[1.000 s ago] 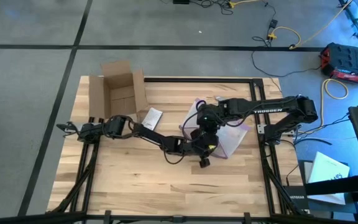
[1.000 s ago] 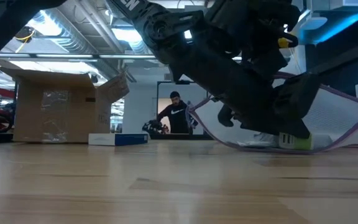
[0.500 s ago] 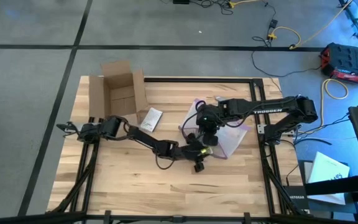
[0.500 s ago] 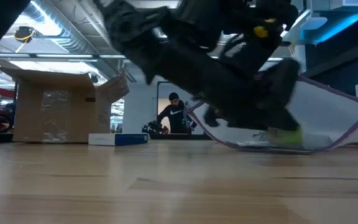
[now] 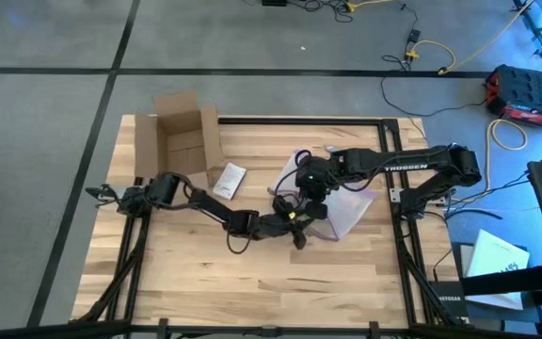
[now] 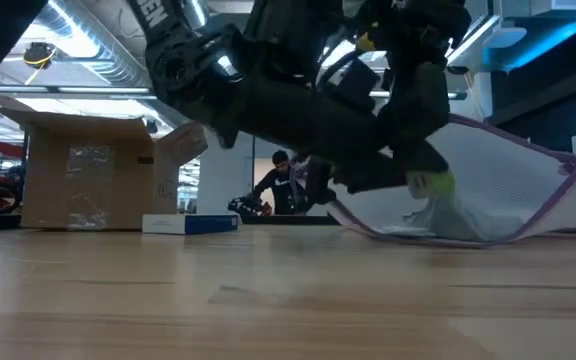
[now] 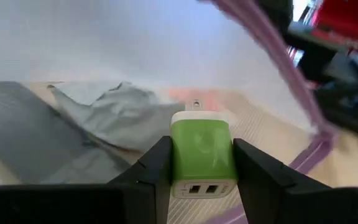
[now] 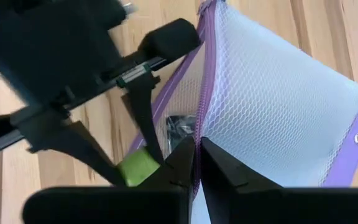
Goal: Unpack boxes
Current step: Put the green charger adapter into the zip bag
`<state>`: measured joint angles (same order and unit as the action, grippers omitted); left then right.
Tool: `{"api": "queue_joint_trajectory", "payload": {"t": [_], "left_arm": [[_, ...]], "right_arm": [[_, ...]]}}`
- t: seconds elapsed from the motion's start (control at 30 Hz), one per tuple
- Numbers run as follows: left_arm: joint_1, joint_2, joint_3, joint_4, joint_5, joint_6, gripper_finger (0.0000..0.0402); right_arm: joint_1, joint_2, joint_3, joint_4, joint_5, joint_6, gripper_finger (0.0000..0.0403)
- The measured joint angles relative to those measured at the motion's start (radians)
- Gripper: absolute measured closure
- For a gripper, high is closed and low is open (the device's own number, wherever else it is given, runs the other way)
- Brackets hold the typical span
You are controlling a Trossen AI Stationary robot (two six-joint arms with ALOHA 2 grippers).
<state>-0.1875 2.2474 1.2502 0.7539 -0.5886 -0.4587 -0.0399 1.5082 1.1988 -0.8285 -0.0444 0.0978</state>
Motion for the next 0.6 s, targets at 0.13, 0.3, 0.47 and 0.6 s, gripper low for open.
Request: {"api": "queue_joint_trajectory", "payload": {"t": [0.13,0.3,0.47,0.6], "left_arm": [[0.038,-0.001,0.004,-0.094,-0.059,-0.177,0.0282],[0.057,-0.001,0.004,-0.088,-0.096,-0.185,0.0282],[0.086,-0.001,0.004,-0.089,-0.122,-0.188,0.0282],[0.108,-0.001,0.004,-0.148,-0.122,-0.229,0.0282]], "right_arm": [[0.000,0.000,0.000,0.007,0.001,0.000,0.0393],[0.000,0.000,0.000,0.020,0.001,0.000,0.0393],[0.000,0.000,0.000,0.021,0.002,0.000,0.0393],[0.000,0.000,0.000,0.022,0.002,0.000,0.0393]]}}
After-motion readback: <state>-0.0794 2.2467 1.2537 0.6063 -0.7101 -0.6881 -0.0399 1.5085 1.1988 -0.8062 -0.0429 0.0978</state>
